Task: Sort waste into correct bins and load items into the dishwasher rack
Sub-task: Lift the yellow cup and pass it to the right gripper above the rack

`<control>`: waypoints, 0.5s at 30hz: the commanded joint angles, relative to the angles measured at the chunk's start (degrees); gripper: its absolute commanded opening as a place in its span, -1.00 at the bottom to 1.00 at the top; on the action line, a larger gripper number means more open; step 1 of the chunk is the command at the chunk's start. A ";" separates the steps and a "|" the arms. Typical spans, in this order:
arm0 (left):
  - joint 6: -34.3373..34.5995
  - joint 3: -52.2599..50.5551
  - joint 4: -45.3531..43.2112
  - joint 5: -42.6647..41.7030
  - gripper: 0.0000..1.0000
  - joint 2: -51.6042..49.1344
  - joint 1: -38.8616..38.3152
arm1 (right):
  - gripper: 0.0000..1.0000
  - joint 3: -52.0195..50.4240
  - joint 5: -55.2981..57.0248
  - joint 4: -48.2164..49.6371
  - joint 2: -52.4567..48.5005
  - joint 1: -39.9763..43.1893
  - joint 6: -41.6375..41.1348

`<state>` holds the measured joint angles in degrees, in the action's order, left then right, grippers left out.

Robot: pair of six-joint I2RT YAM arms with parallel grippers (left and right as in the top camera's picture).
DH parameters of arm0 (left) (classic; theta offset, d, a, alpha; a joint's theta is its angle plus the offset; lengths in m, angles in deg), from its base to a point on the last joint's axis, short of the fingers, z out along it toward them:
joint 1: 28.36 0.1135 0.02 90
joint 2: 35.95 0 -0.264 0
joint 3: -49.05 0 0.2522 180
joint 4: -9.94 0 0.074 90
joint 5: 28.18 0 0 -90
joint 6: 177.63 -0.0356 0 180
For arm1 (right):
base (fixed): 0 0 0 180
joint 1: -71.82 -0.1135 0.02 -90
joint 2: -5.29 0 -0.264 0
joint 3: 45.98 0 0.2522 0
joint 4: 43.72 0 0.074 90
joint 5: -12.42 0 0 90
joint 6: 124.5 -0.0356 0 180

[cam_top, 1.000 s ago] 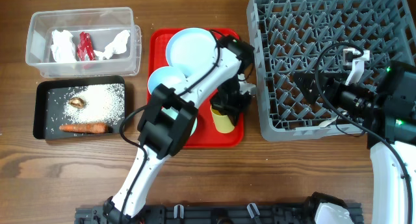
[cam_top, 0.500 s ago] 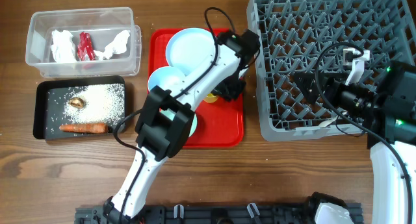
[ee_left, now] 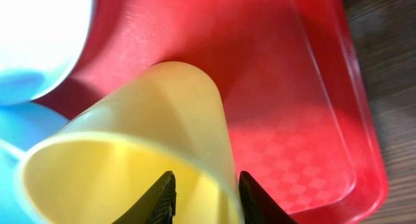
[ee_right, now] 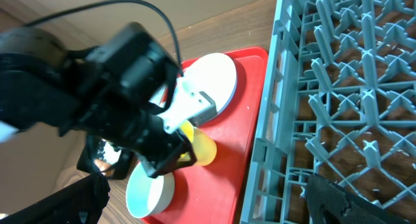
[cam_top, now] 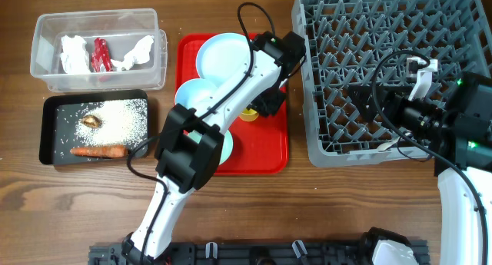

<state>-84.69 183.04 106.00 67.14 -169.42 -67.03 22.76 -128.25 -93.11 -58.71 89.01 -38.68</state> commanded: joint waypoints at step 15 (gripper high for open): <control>2.47 1.03 0.76 2.27 -0.92 7.98 1.20 | 0.99 0.04 0.74 0.02 0.48 0.13 1.20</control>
<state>-83.40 183.06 106.39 68.23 -163.82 -66.55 22.76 -128.05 -93.11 -58.71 89.01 -38.68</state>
